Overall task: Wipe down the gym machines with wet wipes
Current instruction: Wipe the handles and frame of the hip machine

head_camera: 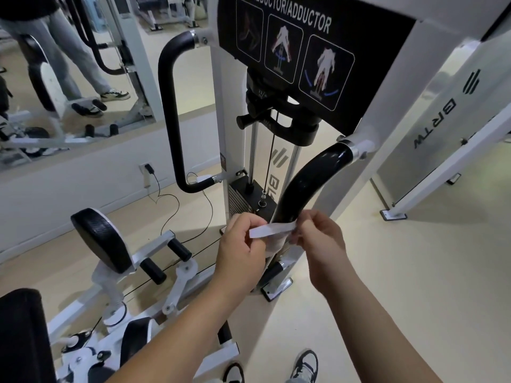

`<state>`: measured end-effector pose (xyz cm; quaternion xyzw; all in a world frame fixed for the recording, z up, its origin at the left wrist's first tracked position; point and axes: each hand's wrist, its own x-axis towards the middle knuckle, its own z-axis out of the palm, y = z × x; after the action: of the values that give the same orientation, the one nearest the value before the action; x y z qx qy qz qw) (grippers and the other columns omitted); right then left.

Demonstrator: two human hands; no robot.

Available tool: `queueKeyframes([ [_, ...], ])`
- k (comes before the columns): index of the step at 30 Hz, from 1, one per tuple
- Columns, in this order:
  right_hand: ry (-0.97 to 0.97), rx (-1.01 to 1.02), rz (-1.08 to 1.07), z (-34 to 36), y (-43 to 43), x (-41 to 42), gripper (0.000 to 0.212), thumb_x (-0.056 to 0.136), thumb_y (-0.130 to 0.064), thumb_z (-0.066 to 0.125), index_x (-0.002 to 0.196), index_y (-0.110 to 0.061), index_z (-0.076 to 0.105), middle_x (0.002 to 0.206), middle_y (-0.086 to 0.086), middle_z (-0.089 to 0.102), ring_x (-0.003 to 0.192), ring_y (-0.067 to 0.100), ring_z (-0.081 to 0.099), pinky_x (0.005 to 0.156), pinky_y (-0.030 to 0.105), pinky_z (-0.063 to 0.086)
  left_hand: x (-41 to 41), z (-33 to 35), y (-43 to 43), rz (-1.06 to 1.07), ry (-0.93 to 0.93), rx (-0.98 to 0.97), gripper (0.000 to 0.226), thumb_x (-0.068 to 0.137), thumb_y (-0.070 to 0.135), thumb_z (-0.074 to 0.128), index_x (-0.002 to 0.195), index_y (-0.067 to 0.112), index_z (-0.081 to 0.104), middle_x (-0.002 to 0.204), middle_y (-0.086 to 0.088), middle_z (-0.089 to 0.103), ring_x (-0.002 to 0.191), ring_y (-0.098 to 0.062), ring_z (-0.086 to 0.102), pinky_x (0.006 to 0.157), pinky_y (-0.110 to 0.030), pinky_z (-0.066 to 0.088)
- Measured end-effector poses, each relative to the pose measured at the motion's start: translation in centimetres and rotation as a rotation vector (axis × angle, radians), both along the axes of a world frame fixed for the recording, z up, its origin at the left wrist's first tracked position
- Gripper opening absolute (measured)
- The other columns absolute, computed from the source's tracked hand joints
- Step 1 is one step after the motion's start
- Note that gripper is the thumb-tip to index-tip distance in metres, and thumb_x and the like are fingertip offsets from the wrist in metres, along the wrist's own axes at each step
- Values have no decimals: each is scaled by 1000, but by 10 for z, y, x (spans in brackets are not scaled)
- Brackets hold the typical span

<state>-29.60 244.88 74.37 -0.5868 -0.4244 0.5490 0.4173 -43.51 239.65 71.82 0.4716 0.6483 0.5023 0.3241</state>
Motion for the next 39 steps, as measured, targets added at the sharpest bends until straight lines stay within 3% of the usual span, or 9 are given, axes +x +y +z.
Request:
queueKeyframes([
  [7, -67, -220, 137, -10, -38, 1, 12, 81, -14, 57, 73, -5, 57, 65, 9, 51, 61, 23, 43, 61, 37, 37, -13, -12, -11, 133, -12, -221, 12, 96, 20, 46, 92, 24, 57, 99, 7, 54, 94, -17, 54, 72, -31, 41],
  [10, -47, -236, 214, 4, -30, 1, 13, 79, -15, 56, 68, -9, 58, 65, 12, 53, 57, 24, 45, 59, 36, 38, -23, 7, -5, 88, -389, -233, 9, 89, 26, 57, 93, 20, 62, 93, 2, 61, 89, -19, 56, 78, -37, 48],
  [15, 208, -388, 249, 10, -21, 2, 20, 79, -13, 50, 60, -18, 49, 62, 3, 42, 52, 17, 37, 50, 27, 33, -21, 2, -17, -247, -588, -386, 56, 74, 20, 86, 124, 17, 61, 115, -13, 76, 110, -31, 72, 101, -49, 55],
  [19, 95, -418, 269, 3, -20, 8, 26, 85, -24, 52, 61, -16, 48, 60, 5, 42, 51, 18, 37, 50, 28, 34, -14, -4, -21, -311, -582, -469, 23, 95, 29, 74, 115, 19, 78, 119, -16, 75, 123, -38, 65, 111, -57, 43],
  [23, -3, -381, 219, 2, -13, 15, 28, 89, -32, 57, 68, -13, 58, 68, 10, 52, 55, 21, 45, 54, 31, 38, -34, 1, -22, -7, -833, -609, 15, 94, 10, 66, 101, 9, 79, 118, -23, 73, 111, -40, 70, 100, -52, 52],
  [30, -87, -286, 129, 14, 6, 12, 25, 97, -29, 53, 88, -10, 66, 70, 8, 56, 65, 26, 52, 64, 36, 45, -60, 22, 30, 305, -13, -284, 30, 97, 23, 54, 125, 20, 65, 137, 1, 55, 119, -25, 53, 97, -33, 44],
  [33, -73, -300, 127, 12, 5, 13, 23, 98, -25, 52, 91, -9, 67, 71, 9, 58, 68, 26, 54, 65, 37, 44, -24, 28, 46, 34, -67, -269, 27, 108, 30, 44, 125, 30, 65, 122, 8, 59, 108, -18, 58, 84, -31, 43],
  [36, -69, -322, 115, 6, 4, 18, 21, 97, -23, 53, 92, -8, 68, 71, 10, 63, 66, 25, 56, 63, 36, 46, 4, 21, 37, -221, -380, -468, 22, 87, 35, 54, 87, 20, 71, 84, -6, 65, 84, -24, 60, 84, -41, 45],
  [39, -66, -335, 78, 2, 7, 23, 16, 94, -16, 54, 87, -8, 66, 68, 10, 63, 62, 25, 56, 57, 32, 47, 7, 24, 39, -245, -421, -436, 33, 73, 43, 58, 84, 16, 74, 82, -16, 68, 84, -28, 64, 88, -45, 51],
])
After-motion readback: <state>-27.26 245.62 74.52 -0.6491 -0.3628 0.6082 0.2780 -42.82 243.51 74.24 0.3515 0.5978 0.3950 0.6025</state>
